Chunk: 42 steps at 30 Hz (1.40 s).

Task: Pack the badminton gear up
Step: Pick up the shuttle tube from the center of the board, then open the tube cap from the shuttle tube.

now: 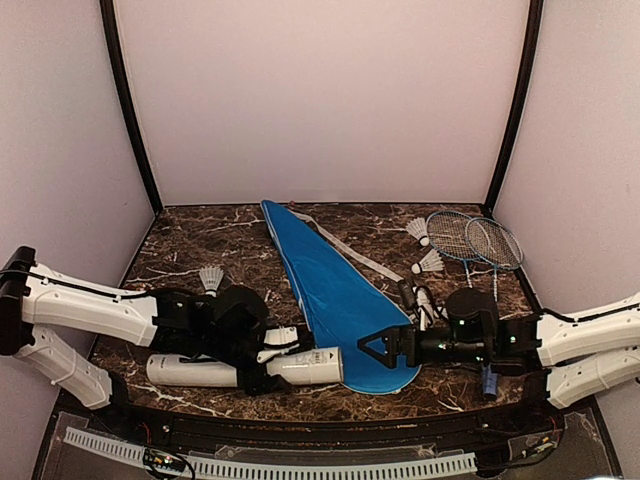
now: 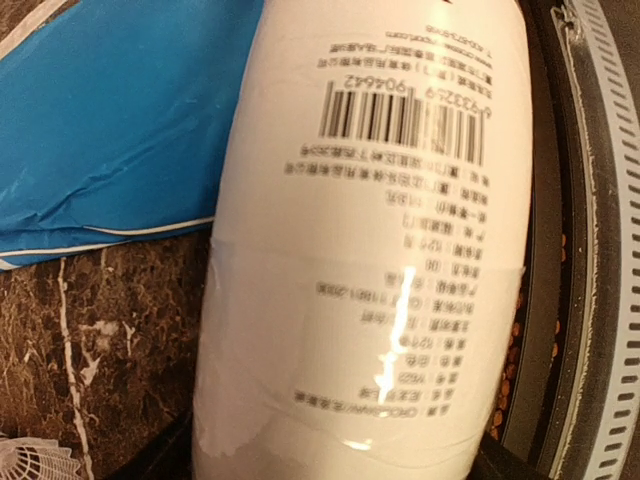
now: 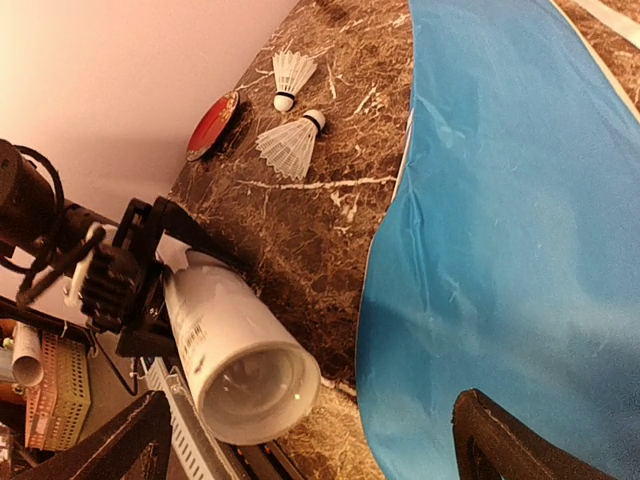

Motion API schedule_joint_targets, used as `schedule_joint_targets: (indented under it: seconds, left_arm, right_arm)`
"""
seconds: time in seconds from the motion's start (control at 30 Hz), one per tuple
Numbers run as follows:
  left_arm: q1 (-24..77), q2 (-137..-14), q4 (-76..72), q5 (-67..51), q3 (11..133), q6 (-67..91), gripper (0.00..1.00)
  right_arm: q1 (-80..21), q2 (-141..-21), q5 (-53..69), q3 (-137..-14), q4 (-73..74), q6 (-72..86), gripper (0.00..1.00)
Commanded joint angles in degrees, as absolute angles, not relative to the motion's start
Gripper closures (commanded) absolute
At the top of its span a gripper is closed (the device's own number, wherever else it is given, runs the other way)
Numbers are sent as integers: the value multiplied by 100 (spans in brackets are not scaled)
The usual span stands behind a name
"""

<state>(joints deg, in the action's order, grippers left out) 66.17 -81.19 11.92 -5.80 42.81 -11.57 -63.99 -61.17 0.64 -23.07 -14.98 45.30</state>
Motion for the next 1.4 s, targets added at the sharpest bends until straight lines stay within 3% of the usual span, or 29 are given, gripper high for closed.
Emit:
schedule_joint_targets:
  seconds: [0.0, 0.2, 0.67, 1.07, 1.37]
  left_arm:
    - [6447, -7602, 1116, -1177, 4191, -888, 26]
    - [6425, -7286, 1238, -1480, 4117, -885, 27]
    - [6425, -6899, 813, -1213, 3828, -980, 27]
    - [6425, -6812, 735, -1235, 3788, -1010, 27]
    - [6425, -6830, 705, -1313, 3771, -1054, 27]
  right_arm:
    - [-6379, -5890, 323, -2004, -1962, 5241, 2]
    - [-6428, -5391, 272, -1848, -1837, 5526, 3]
    - [-7244, -5915, 107, -1612, -2888, 6157, 29]
    - [-7343, -6670, 338, -1792, -3511, 6055, 42]
    - [-7330, -6998, 129, -2045, -3605, 5951, 57]
